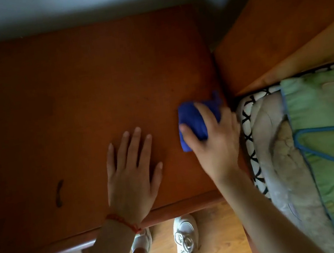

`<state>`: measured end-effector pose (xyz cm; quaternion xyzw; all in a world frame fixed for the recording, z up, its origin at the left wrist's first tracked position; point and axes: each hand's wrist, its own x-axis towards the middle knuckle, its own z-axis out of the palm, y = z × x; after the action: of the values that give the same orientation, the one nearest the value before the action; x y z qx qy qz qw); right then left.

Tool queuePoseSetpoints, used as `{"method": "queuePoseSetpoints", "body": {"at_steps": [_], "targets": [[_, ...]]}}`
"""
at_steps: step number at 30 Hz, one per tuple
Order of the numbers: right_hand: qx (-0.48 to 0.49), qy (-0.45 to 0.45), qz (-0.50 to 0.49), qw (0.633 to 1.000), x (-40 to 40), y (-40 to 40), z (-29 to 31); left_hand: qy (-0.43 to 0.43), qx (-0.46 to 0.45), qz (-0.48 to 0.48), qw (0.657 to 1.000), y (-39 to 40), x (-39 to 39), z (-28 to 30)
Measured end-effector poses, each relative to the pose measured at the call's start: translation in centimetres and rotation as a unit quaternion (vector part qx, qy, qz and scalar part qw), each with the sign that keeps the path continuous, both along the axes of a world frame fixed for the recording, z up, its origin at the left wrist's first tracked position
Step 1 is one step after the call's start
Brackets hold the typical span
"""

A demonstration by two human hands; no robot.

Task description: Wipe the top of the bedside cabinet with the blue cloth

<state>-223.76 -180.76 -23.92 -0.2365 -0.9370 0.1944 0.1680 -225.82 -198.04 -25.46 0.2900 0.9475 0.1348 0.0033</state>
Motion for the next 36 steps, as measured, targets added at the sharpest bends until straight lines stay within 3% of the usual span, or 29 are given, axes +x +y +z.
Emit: {"method": "queuePoseSetpoints", "body": {"at_steps": [3, 8, 14, 17, 21, 26, 32, 36], "targets": [[-0.015, -0.003, 0.029, 0.999, 3.4, -0.4, -0.1, 0.001, -0.007, 0.01, 1.0, 0.0, 0.1, -0.1], [0.027, 0.026, 0.033, 0.999, -1.1, 0.9, -0.6, 0.017, -0.003, 0.012, 1.0, 0.1, 0.2, 0.0], [-0.008, 0.015, 0.026, 1.0, 7.8, -1.4, -0.3, 0.028, -0.001, 0.013, 1.0, 0.1, 0.3, -0.1], [0.004, 0.009, 0.042, 0.999, 5.9, -0.7, -0.4, 0.035, -0.003, 0.02, 0.999, 0.1, 0.7, 0.0], [0.017, 0.033, 0.008, 0.999, 2.3, -0.2, -0.6, 0.041, 0.021, 0.041, 0.998, -0.8, 2.7, 0.6], [-0.013, 0.025, -0.002, 1.0, 9.5, -2.3, -0.8, 0.04, 0.001, 0.031, 0.999, -2.8, 5.9, -0.4], [0.019, 0.038, -0.012, 0.999, 5.1, -1.6, -0.9, 0.066, 0.002, 0.043, 0.997, -2.7, 6.2, -1.0], [0.009, 0.053, -0.044, 0.998, 9.2, -3.2, -1.2, 0.077, 0.01, 0.037, 0.996, -3.1, 6.3, -1.2]]}}
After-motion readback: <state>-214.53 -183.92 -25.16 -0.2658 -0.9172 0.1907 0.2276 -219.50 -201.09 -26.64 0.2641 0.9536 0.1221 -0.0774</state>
